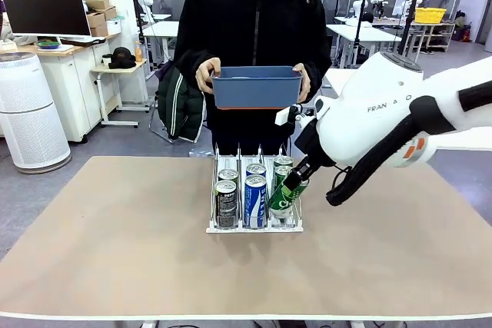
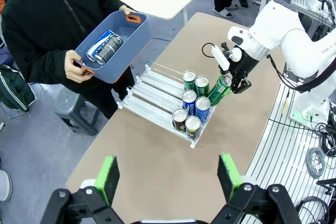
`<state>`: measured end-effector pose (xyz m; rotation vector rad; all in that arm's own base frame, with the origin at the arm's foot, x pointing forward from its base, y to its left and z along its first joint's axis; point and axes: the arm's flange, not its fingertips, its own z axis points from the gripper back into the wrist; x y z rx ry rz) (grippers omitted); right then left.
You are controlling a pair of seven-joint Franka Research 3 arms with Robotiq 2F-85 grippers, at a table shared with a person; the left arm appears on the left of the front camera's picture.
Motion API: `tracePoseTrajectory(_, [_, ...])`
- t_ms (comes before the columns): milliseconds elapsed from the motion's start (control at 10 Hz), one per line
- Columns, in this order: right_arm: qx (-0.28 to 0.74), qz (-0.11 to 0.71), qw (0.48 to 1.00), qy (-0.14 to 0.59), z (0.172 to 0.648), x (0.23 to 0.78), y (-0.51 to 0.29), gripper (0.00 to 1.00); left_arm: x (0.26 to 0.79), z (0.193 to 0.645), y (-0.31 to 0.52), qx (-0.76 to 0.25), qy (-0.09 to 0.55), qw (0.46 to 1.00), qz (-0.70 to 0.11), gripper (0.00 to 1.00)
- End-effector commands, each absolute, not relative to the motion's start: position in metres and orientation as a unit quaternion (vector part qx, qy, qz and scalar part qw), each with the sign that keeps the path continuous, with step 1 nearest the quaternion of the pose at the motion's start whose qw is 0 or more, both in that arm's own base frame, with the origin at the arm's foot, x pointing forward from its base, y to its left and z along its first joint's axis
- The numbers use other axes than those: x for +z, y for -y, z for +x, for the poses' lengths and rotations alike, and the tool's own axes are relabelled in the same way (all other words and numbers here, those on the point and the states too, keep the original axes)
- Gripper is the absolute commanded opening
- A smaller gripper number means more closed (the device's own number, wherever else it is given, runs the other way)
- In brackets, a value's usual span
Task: Fill the beverage cans into the dispenser.
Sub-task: Place the picked Sprite in the line of the Automatic Can Dispenser with the same cans.
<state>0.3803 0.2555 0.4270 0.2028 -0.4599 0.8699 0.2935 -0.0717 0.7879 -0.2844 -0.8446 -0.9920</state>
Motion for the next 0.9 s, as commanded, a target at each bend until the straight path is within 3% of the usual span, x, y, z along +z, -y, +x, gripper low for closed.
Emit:
tracePoseTrajectory(0, [0.403,0.073,0.877,0.250,0.405,0.428,-0.260,0.58,0.788,0.294,0.071,-0.458,0.392,0.787,-0.130,1.00])
tracePoseTrajectory(800, [0.410,0.060,0.899,0.139,0.426,0.430,-0.257,0.58,0.788,0.294,0.071,-0.458,0.392,0.787,-0.130,1.00])
